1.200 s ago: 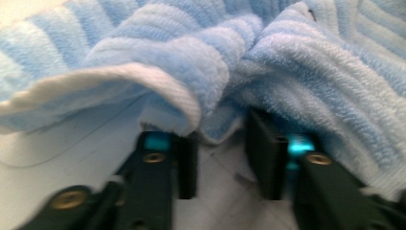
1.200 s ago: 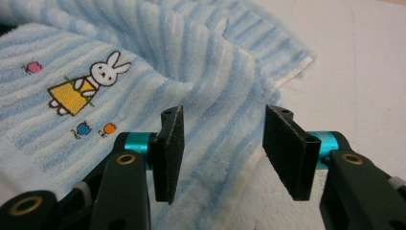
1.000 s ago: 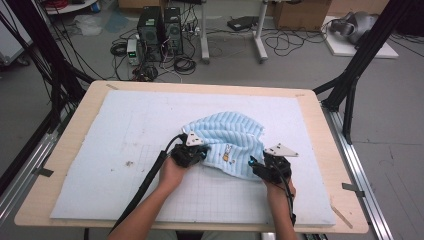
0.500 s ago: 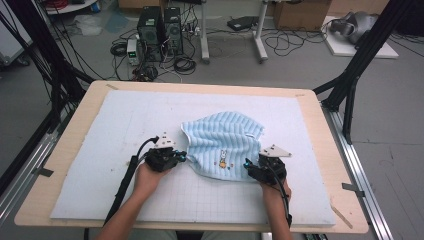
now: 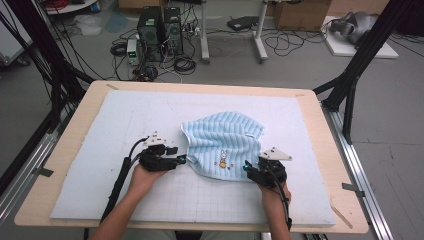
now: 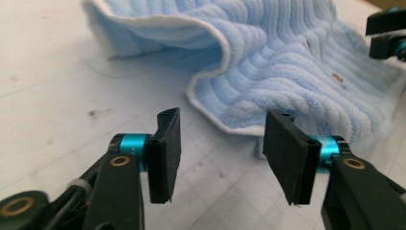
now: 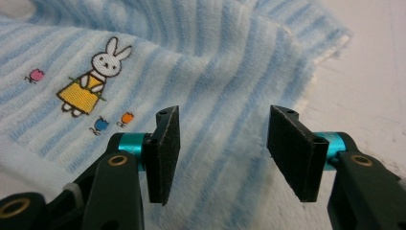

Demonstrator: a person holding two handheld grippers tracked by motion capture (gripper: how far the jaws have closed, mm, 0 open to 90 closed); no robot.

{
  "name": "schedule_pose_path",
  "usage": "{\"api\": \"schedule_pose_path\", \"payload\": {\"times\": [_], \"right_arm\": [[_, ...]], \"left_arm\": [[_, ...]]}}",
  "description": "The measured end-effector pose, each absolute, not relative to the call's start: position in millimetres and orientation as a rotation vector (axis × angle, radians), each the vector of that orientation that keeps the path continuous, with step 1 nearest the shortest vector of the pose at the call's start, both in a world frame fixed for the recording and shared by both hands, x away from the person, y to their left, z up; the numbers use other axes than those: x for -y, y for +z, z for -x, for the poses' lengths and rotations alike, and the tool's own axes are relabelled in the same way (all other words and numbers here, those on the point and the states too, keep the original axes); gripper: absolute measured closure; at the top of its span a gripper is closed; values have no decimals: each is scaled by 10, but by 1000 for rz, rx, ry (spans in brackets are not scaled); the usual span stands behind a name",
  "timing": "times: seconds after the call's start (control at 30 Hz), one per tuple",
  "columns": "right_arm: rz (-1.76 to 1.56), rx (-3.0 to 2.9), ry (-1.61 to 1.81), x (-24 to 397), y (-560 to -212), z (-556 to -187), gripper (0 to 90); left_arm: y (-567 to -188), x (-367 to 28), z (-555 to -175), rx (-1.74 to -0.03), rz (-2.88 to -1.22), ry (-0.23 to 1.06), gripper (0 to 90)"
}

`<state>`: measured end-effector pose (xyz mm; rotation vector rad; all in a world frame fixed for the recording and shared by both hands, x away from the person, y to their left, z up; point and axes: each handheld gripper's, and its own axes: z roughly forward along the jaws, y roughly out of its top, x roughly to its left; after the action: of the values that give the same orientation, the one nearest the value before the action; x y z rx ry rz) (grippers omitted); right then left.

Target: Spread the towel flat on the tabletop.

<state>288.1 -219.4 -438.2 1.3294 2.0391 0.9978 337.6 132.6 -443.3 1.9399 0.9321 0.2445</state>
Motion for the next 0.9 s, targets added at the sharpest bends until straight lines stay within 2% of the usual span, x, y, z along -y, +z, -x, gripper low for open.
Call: {"api": "schedule_pose_path", "payload": {"times": [0.17,0.3,0.33,0.37,0.4,0.43,0.47,0.7,0.9], "right_arm": [[-1370,-2010,990,2347,-4371,-2806,427],[-1358,-2013,971,2426,-4371,-2752,462],[-1354,-2021,974,2435,-4377,-2749,472],[-1351,-2031,966,2434,-4382,-2737,474],[-1347,-2036,960,2432,-4384,-2730,475],[-1346,-2039,965,2433,-4386,-2727,473],[-1346,-2038,964,2432,-4384,-2725,472],[-1342,-2051,976,2410,-4388,-2741,479],[-1311,-2120,999,2311,-4410,-2745,497]], "left_arm": [[-4487,-1105,-3454,-941,-1937,176,403],[-4505,-946,-3453,-909,-2051,291,404],[-4493,-914,-3432,-883,-2100,371,459],[-4487,-914,-3428,-869,-2108,375,527],[-4476,-930,-3426,-866,-2110,356,636],[-4470,-937,-3415,-858,-2128,389,790],[-4468,-946,-3416,-850,-2136,387,836],[-4450,-1164,-3328,-838,-2133,350,851],[-4435,-1494,-3145,-855,-2053,316,849]]}}
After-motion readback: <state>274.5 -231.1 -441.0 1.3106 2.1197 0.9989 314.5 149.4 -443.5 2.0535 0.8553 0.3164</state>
